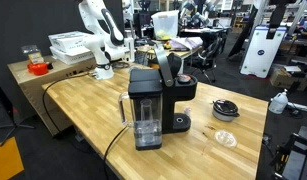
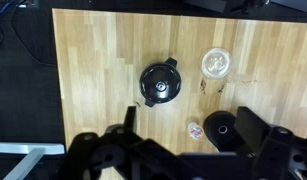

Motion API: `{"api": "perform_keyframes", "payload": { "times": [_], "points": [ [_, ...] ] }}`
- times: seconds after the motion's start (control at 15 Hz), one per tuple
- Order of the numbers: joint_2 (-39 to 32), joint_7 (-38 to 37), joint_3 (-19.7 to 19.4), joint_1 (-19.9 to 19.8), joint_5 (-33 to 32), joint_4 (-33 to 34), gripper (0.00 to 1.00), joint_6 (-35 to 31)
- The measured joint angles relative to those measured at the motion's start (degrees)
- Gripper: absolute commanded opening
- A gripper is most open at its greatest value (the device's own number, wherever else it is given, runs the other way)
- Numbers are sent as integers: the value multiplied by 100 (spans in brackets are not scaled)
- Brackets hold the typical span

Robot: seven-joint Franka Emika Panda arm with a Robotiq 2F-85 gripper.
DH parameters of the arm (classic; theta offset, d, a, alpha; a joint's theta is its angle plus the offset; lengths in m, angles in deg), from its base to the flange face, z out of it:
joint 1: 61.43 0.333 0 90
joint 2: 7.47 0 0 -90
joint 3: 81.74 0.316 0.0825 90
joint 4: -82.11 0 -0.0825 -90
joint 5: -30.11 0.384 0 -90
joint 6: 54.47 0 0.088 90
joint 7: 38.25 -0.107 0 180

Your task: Remove the capsule coffee from the coffee maker and place it on the table

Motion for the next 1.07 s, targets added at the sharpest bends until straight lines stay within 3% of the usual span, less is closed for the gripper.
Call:
{"api": "perform_keyframes", "payload": {
  "times": [0.33,0.8,1.07],
  "points": [
    [-151,192,52,22,2,-3,100,-27],
    [-1601,1238,336,294,86,619,100,-489],
    [-1758,1345,343,270,86,803,100,-472]
  ]
}}
